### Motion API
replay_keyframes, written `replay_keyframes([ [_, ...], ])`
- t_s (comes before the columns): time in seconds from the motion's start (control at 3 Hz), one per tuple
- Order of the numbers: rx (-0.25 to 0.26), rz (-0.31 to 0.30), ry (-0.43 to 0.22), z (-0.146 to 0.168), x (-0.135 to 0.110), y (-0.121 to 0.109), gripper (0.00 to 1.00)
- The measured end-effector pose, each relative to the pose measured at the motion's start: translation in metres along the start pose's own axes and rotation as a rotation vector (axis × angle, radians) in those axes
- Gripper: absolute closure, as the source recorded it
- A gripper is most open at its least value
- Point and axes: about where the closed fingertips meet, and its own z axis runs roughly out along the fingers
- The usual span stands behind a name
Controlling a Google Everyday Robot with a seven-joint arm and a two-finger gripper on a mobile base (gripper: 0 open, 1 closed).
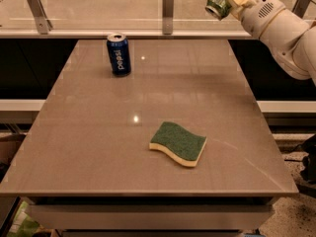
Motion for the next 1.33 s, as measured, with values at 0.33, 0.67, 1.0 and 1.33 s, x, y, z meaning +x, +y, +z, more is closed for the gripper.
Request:
replay_keyframes([
  [0.33,-0.017,-0.114,-0.006,-0.0006,-0.0002,-0.0005,1.0],
  [0.67,-0.043,-0.304,-0.013,-0.0041,0.0009,-0.0008,1.0],
  [1.0,-0.066,-0.446,-0.027,-0.007,0.002,-0.0003,1.0],
  [1.33,-0.086,-0.544,-0.061,-0.0101,-0.0034,0.0022,1.0],
])
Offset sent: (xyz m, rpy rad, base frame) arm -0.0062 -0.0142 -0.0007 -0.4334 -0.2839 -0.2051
